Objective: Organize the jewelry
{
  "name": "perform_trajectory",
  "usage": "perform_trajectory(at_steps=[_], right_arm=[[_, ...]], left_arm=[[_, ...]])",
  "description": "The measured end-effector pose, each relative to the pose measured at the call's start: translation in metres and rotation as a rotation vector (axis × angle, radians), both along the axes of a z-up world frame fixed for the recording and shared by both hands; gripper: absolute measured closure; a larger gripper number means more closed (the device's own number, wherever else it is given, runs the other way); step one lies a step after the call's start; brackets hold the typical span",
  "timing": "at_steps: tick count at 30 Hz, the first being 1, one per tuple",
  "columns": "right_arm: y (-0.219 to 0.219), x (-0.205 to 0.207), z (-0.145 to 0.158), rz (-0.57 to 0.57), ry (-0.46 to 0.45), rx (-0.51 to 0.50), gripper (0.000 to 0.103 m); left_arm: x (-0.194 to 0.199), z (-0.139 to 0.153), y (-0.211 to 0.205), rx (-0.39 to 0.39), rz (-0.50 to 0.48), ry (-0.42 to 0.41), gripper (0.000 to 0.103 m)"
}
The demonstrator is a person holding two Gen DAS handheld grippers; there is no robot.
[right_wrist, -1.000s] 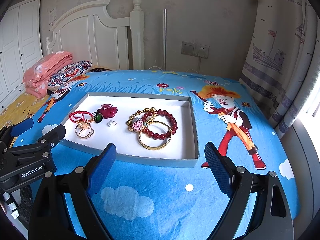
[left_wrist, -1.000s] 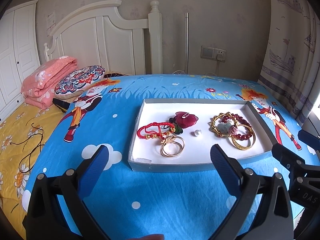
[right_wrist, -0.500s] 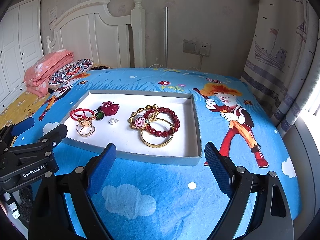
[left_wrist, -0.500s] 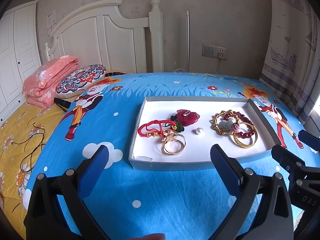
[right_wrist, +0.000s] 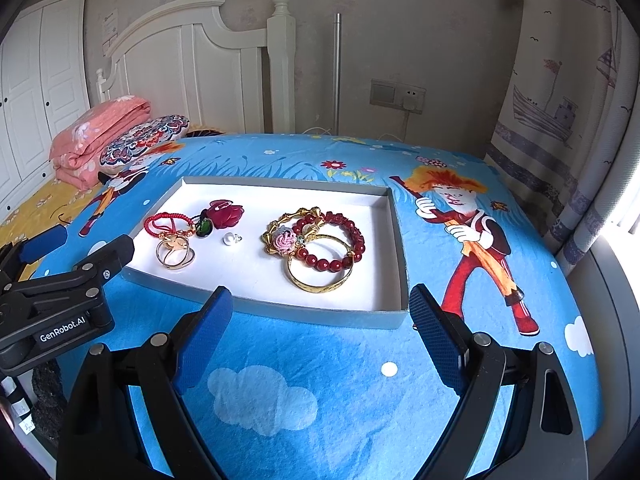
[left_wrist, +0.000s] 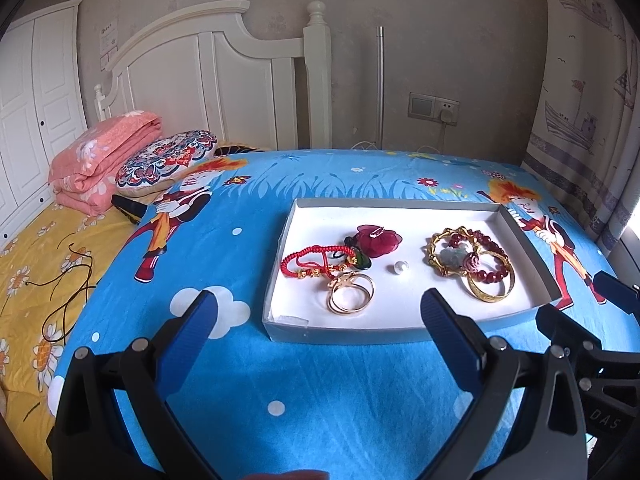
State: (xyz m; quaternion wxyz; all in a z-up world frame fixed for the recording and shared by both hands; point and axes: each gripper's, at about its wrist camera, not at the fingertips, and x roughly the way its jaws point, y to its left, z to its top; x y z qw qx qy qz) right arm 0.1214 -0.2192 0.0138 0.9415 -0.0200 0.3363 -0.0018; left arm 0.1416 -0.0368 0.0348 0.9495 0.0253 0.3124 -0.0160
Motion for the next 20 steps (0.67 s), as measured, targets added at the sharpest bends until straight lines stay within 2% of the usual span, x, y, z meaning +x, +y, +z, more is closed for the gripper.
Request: perform_trajectory(at_steps=[8,11,16,20], right_arm=[[0.001,-0.002,0.001,0.002,-0.002,-0.002,0.019],[0.001,-0.001,0.0,0.003,0.003,-0.004,0.019],[-0.004,0.002,-0.005,-0.004,0.014,-0.002,0.019],[-0.038,0.008,-0.007,-0.043,0.024,-0.017,0.019]], left_arm=[[0.003,0.0,-0.001,-0.021,-0.014,0.019,0.005],[0.004,-0.004,0.0,-0.015,0.016,0.006,0.005],[0.015,-0.014,0.006,-0.046,-0.03,0.096,0.005],[0.024,-0.024,0.028,-0.028,-0.031,0.131,0.005]])
